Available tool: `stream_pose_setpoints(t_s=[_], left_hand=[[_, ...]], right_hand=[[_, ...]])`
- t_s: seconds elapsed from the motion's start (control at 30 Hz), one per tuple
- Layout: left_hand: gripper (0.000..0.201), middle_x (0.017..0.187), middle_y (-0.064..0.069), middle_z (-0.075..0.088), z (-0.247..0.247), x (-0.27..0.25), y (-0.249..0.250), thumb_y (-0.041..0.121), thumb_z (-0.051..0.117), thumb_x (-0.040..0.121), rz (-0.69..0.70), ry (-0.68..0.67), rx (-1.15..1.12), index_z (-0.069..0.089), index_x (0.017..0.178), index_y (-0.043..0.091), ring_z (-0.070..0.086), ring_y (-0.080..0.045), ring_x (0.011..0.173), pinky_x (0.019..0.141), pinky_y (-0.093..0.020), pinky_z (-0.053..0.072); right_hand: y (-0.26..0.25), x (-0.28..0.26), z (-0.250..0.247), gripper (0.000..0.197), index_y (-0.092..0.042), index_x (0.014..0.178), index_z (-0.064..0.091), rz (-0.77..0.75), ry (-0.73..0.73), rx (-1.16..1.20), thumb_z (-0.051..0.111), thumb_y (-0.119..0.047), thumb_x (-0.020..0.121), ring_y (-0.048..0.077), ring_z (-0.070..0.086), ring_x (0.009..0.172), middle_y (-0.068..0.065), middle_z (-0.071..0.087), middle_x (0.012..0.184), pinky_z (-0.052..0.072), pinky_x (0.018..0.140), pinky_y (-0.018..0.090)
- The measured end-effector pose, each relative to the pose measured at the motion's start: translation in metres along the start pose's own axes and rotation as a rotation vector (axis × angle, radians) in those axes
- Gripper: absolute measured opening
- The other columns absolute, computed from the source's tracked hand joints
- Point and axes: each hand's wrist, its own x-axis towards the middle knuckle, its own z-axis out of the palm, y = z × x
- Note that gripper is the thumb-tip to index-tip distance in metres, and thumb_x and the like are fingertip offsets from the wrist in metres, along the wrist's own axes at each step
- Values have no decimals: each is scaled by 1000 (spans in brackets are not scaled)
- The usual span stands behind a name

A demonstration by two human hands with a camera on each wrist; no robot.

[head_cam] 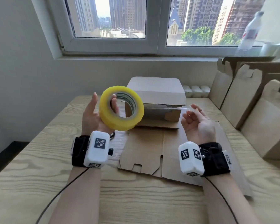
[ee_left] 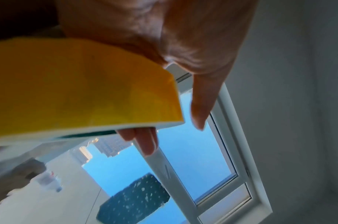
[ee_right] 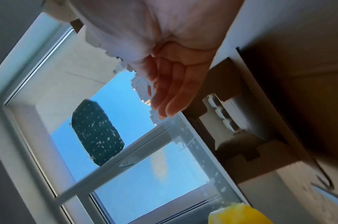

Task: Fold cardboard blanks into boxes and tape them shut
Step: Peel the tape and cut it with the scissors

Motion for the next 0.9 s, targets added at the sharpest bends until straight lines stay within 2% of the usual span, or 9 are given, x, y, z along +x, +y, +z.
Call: stream_pose_setpoints(t_s=[0.07, 0.13, 0.2, 0.3, 0.4, 0.5, 0.57, 0.7, 0.9], left_hand=[[56, 105, -7, 73, 2, -2, -6, 47, 75, 73, 73, -82, 17, 71, 106, 2, 70, -20, 102, 90, -36, 56], [60, 115, -2, 72, 4, -5, -10, 60, 63, 80, 113, -176, 132, 71, 111, 10, 52, -26, 130, 111, -47, 39], [60, 125, 0, 68, 6, -5, -15, 60, 63, 81, 141, -209, 155, 66, 120, 15, 39, -28, 140, 116, -53, 27], [69, 145, -7, 50, 7, -7, -22, 46, 68, 84, 152, -257, 95, 45, 140, 10, 44, -28, 137, 117, -49, 27], [87, 158, -12, 25, 6, -8, -28, 23, 67, 89, 213, -193, 90, 11, 154, 7, 34, -31, 142, 122, -44, 15], [66, 161, -9, 22, 2, -5, -20, 8, 59, 94, 336, -120, 161, 25, 151, 2, 22, -30, 148, 118, -44, 26], [48, 157, -16, 29, 2, -6, -11, 4, 47, 99, 390, -99, 152, 35, 145, -5, 28, -36, 145, 114, -46, 29], [54, 152, -12, 38, 9, -9, -11, -2, 57, 92, 335, -161, -82, 37, 141, -10, 42, -34, 137, 116, -51, 29], [67, 163, 6, 14, 24, -17, -17, -2, 60, 90, 347, -200, -155, 26, 147, 1, 29, -16, 141, 118, -46, 26]], right_hand=[[3, -1, 1, 21, -12, 98, 59, 16, -23, 84, 39, -13, 104, 16, 68, 61, 3, 70, 68, 54, 53, 24], [6, -2, 3, 23, -11, 97, 58, 10, -31, 119, 38, -19, 105, 16, 70, 62, 4, 72, 71, 55, 53, 23], [8, -4, 4, 27, -10, 99, 58, 7, -39, 111, 37, -23, 106, 16, 71, 64, 6, 74, 75, 56, 53, 24], [9, -4, 1, 32, -9, 100, 58, 24, -66, 101, 38, -33, 105, 18, 74, 73, 10, 76, 85, 58, 56, 25], [6, -5, -2, 42, -7, 106, 56, 45, -54, 74, 42, -47, 99, 19, 74, 79, 11, 76, 95, 60, 60, 25], [3, -6, -7, 28, -5, 110, 55, -9, -39, -11, 59, -28, 94, 19, 73, 74, 12, 75, 98, 59, 60, 23], [4, -8, -10, 20, -8, 107, 59, -51, -45, -196, 67, -14, 90, 16, 67, 66, 9, 73, 92, 57, 56, 21], [17, -17, -4, 12, -12, 102, 64, -154, -185, -605, 69, -15, 91, 12, 58, 61, 1, 67, 78, 49, 51, 22], [48, -38, 15, 27, -18, 120, 65, 148, -591, -1090, 60, -31, 97, 10, 64, 82, 1, 71, 107, 49, 71, 26]])
